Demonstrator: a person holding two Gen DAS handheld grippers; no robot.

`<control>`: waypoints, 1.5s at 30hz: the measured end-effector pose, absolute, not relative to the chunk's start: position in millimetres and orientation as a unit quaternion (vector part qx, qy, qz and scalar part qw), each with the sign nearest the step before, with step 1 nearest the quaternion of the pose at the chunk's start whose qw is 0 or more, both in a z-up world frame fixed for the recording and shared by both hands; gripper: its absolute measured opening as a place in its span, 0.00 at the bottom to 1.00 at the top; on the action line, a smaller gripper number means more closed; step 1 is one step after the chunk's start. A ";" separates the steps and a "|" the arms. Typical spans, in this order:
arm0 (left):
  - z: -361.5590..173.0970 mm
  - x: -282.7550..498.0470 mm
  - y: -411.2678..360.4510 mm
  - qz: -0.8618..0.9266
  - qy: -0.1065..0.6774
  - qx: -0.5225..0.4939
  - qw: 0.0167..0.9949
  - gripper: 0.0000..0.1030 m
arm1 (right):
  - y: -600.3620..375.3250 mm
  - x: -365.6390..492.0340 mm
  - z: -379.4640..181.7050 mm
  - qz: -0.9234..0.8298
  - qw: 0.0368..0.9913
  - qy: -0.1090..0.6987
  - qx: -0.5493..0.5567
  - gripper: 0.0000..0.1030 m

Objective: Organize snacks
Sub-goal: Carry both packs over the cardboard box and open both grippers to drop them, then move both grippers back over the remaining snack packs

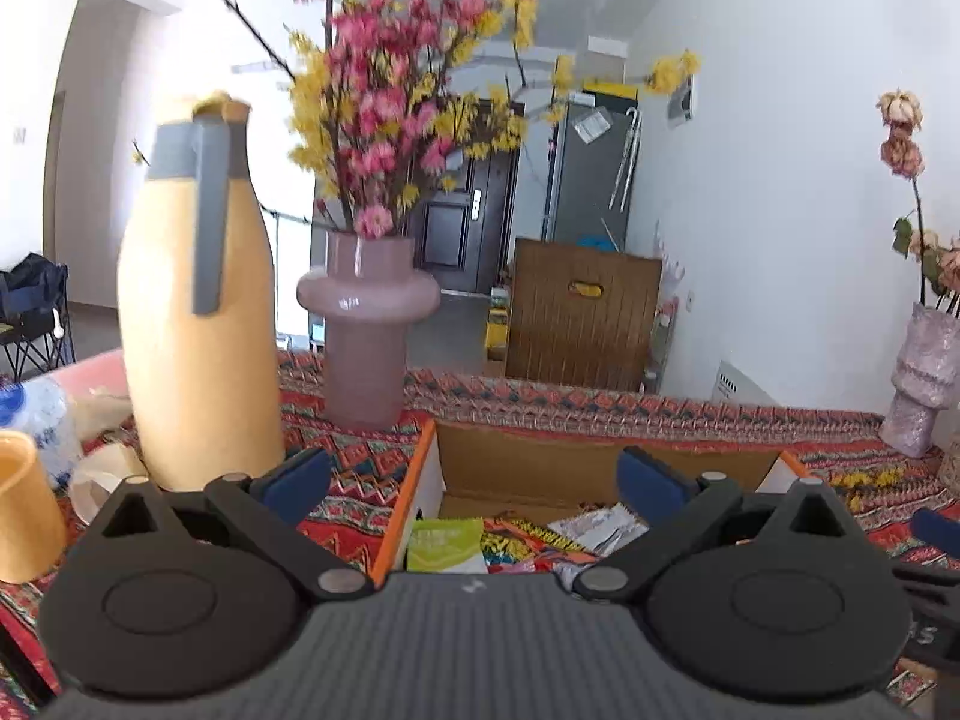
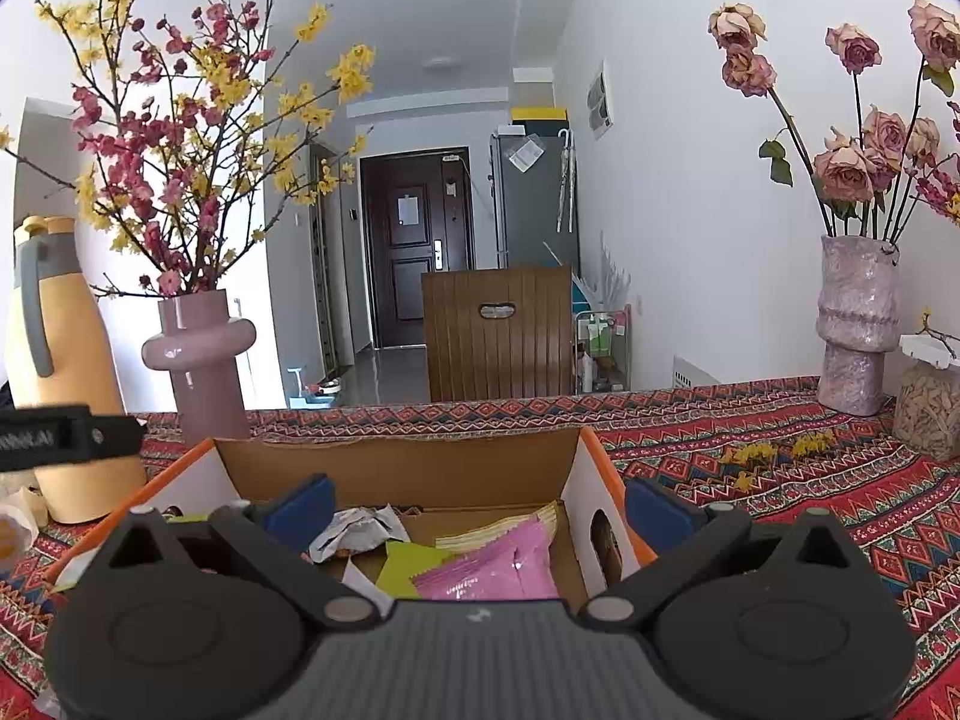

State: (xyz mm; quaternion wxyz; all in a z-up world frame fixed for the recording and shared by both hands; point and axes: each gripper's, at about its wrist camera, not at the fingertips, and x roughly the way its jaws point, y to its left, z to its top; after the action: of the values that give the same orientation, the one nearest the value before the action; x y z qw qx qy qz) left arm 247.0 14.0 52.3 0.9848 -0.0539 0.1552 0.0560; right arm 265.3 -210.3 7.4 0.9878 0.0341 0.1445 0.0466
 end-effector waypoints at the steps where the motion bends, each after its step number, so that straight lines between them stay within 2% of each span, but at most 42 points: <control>1: 55.5 241.6 13.9 0.057 0.153 -0.054 0.985 1.00 | -210.9 264.8 8.1 0.047 0.988 0.143 0.035 1.00; 9: 59.2 199.2 20.6 0.057 0.162 -0.053 0.984 1.00 | -212.8 253.2 18.3 0.063 0.989 0.124 0.038 1.00; 17: 32.3 165.2 37.0 0.070 0.203 -0.040 0.976 1.00 | -214.6 217.7 26.5 0.085 0.988 0.121 0.037 1.00; 29: -29.4 144.9 55.0 0.091 0.249 -0.020 0.964 1.00 | -220.1 163.9 -10.8 0.089 0.973 0.207 0.040 1.00; 37: -32.3 150.6 60.8 0.070 0.260 -0.040 0.962 1.00 | -221.2 172.3 -45.5 0.074 0.957 0.276 0.059 1.00; 45: -34.0 154.0 69.3 0.072 0.272 -0.069 0.957 1.00 | -219.9 176.0 -48.0 0.079 0.954 0.282 0.060 1.00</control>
State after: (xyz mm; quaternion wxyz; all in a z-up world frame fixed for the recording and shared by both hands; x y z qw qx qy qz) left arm 154.0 69.3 -34.0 0.9572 -0.0688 0.2717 0.0721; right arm 176.0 -219.9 -48.0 0.9542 0.0603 0.2823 0.0788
